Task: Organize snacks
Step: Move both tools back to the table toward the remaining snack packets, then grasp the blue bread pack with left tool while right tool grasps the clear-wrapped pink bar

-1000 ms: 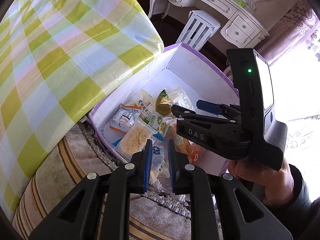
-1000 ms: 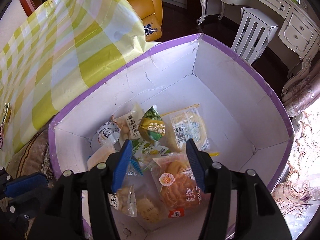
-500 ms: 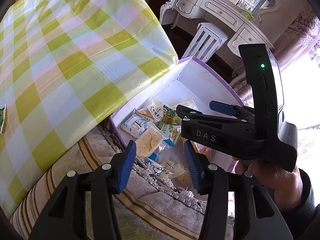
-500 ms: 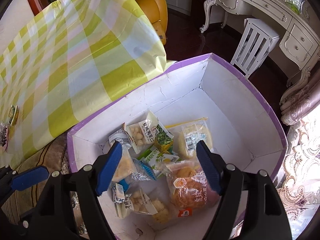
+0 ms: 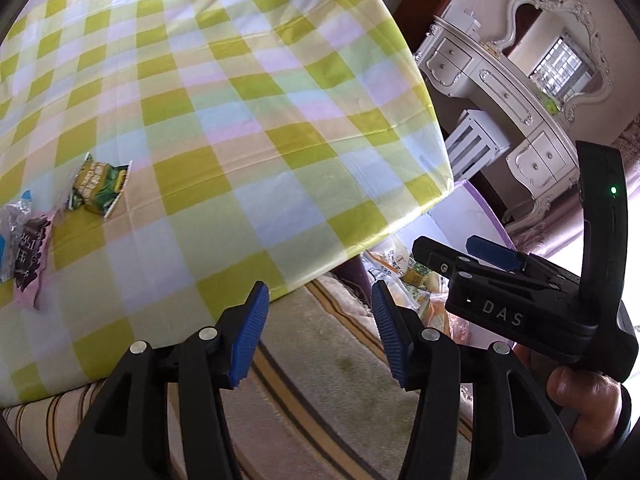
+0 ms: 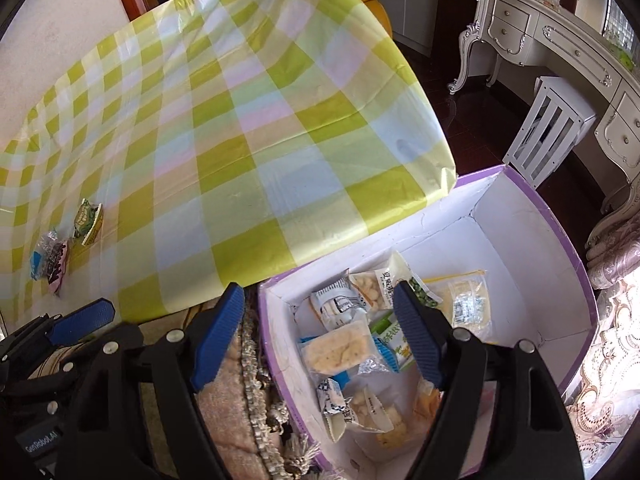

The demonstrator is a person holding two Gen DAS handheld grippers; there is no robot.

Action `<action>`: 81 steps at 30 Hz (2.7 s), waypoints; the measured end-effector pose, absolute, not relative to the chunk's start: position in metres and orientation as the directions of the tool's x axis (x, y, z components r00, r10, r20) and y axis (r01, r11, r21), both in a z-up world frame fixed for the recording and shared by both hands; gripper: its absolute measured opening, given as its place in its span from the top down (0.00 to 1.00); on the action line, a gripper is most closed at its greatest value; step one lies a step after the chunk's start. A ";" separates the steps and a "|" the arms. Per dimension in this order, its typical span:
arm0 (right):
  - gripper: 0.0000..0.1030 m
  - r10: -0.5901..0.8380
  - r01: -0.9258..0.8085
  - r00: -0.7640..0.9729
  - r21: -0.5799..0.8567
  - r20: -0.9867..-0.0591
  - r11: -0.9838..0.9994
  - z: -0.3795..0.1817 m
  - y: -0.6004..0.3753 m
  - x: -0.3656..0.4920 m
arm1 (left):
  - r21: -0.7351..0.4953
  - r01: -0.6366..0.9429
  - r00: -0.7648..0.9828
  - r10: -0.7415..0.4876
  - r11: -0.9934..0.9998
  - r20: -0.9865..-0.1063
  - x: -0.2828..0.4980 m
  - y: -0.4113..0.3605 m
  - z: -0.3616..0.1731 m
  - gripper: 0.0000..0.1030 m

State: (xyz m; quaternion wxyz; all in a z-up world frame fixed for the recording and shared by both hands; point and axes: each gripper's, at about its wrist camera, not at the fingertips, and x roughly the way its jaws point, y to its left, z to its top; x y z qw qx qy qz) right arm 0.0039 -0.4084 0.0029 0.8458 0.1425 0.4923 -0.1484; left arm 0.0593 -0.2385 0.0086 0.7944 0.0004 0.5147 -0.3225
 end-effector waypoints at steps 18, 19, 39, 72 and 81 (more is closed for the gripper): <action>0.25 -0.025 0.187 0.489 0.077 -0.872 0.979 0.010 -0.316 0.053 | -0.342 0.125 0.553 -0.351 0.931 -0.756 0.095 -0.054 0.029 0.48; 0.25 -0.021 0.178 0.490 0.077 -0.872 0.981 0.010 -0.312 0.056 | -0.338 0.107 0.563 -0.337 0.935 -0.754 0.098 -0.045 0.029 0.46; 0.25 0.031 -0.028 0.535 0.019 -0.844 0.999 0.006 -0.227 0.117 | -0.274 0.092 0.512 -0.282 0.957 -0.812 0.157 -0.008 0.005 0.29; 0.21 0.021 -0.117 0.483 -0.040 -0.876 0.992 -0.023 -0.194 0.190 | -0.298 0.104 0.472 -0.311 0.949 -0.825 0.177 -0.013 -0.020 0.37; 0.19 0.051 -0.133 0.488 -0.017 -0.871 0.991 -0.023 -0.186 0.198 | -0.322 0.093 0.481 -0.325 0.942 -0.814 0.177 -0.008 -0.021 0.38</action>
